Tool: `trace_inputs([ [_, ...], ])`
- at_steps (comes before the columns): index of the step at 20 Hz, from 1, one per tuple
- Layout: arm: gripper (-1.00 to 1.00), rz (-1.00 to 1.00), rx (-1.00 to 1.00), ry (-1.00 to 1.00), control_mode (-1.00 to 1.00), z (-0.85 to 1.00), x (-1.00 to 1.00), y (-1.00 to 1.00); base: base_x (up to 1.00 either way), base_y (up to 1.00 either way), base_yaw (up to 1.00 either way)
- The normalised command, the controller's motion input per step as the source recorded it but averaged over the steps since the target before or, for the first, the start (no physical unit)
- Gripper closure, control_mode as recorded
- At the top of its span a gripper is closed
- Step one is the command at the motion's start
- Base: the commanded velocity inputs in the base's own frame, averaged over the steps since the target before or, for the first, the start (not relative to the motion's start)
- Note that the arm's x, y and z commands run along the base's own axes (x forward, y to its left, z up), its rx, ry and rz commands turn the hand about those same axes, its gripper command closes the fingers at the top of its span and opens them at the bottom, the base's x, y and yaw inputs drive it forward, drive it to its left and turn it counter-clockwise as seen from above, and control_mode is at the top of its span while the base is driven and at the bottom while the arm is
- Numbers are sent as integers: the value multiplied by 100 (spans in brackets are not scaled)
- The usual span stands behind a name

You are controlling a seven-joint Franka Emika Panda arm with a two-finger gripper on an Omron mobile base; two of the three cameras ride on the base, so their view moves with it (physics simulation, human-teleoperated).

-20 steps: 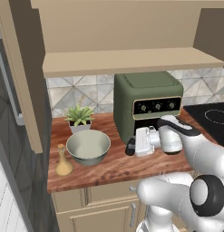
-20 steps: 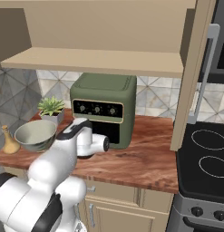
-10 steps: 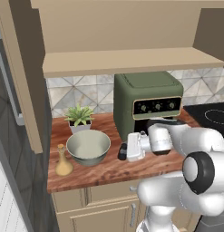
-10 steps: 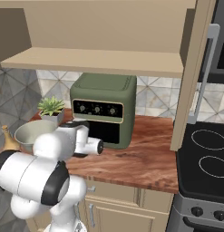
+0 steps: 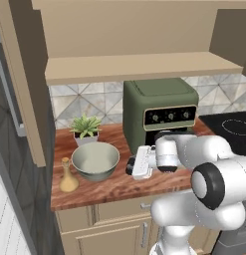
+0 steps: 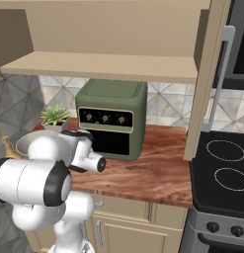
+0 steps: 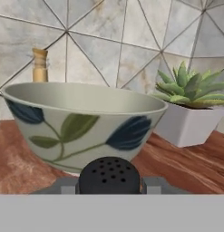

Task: Retrieve the bottle and the shaker from the cabinet and place them next to the mixing bowl on the counter. Then add garlic from the fridge to the mixing bowl.

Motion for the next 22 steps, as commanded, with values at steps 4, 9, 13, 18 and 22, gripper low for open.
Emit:
trace_inputs([
  [4,-100,0,0,0,-100,-10,20,16,0,0,0],
  [9,-100,0,1,0,-100,13,1,0,0,0,0],
  [13,-100,0,3,0,-100,42,0,0,0,0,0],
  [18,-100,0,4,0,-100,62,0,0,0,0,0],
  [22,-100,0,3,-2,-100,81,-25,-6,0,0,0],
])
